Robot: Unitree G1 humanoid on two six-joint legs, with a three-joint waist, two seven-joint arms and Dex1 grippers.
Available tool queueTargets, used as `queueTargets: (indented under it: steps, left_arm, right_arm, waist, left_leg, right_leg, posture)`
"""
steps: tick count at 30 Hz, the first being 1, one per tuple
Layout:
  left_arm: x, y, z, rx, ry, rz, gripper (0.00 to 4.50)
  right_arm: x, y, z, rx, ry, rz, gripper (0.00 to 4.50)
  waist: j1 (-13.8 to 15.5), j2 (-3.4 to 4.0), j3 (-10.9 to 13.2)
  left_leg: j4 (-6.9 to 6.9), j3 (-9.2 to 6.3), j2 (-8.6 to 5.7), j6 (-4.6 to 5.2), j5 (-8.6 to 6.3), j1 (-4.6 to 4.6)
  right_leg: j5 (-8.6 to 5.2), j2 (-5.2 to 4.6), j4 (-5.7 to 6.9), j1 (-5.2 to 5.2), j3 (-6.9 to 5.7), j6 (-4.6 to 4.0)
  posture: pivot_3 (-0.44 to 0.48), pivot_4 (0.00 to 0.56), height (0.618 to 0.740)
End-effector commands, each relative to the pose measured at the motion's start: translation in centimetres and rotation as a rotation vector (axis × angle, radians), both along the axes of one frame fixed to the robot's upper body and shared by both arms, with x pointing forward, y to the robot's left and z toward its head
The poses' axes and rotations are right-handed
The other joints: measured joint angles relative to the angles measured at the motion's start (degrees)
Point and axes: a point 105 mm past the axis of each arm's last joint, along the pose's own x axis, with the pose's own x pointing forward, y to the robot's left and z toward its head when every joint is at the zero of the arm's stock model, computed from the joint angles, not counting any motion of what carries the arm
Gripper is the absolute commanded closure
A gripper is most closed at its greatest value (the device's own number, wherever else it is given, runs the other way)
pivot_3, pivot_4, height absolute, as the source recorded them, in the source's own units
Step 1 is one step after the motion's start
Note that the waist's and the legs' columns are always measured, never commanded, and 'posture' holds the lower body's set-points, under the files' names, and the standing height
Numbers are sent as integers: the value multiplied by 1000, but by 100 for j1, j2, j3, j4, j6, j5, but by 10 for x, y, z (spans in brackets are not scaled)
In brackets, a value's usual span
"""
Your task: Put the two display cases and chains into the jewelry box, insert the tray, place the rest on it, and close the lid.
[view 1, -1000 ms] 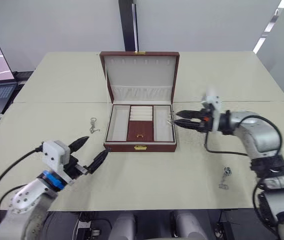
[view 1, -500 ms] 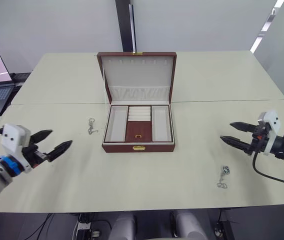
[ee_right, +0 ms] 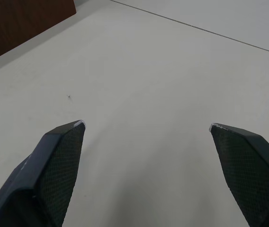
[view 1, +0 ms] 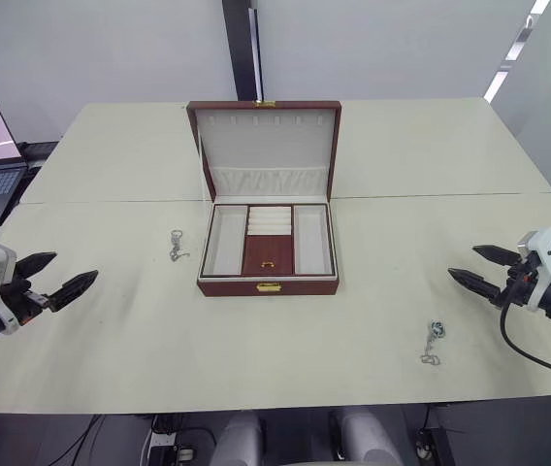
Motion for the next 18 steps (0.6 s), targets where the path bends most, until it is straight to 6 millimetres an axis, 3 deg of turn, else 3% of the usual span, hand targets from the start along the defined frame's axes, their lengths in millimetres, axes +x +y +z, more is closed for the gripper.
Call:
queueTargets:
  steps: [1, 14, 18]
  left_arm:
    - [0, 6, 11, 17, -46, 23, 0]
    - [0, 4, 7, 0, -53, 36, 0]
    - [7, 0, 8, -49, -92, 78, 0]
  right_arm:
    - [2, -1, 8, -7, -38, -2, 27]
    - [3, 2, 10, 9, -44, 10, 27]
    - [2, 28, 23, 66, -81, 90, 27]
  waist:
    - [-1, 0, 0]
    - [-1, 0, 0]
    - [-8, 0, 0]
  left_leg:
    - [0, -1, 0, 0, 0, 0]
    - [1, 0, 0, 0, 0, 1]
    - [1, -1, 0, 0, 0, 1]
  right_leg:
    - [0, 0, 0, 0, -1, 0]
    - [0, 0, 2, 0, 0, 0]
    - [0, 0, 4, 0, 0, 0]
  posture:
    - [0, 150, 740]
    - [0, 150, 740]
    - [0, 150, 740]
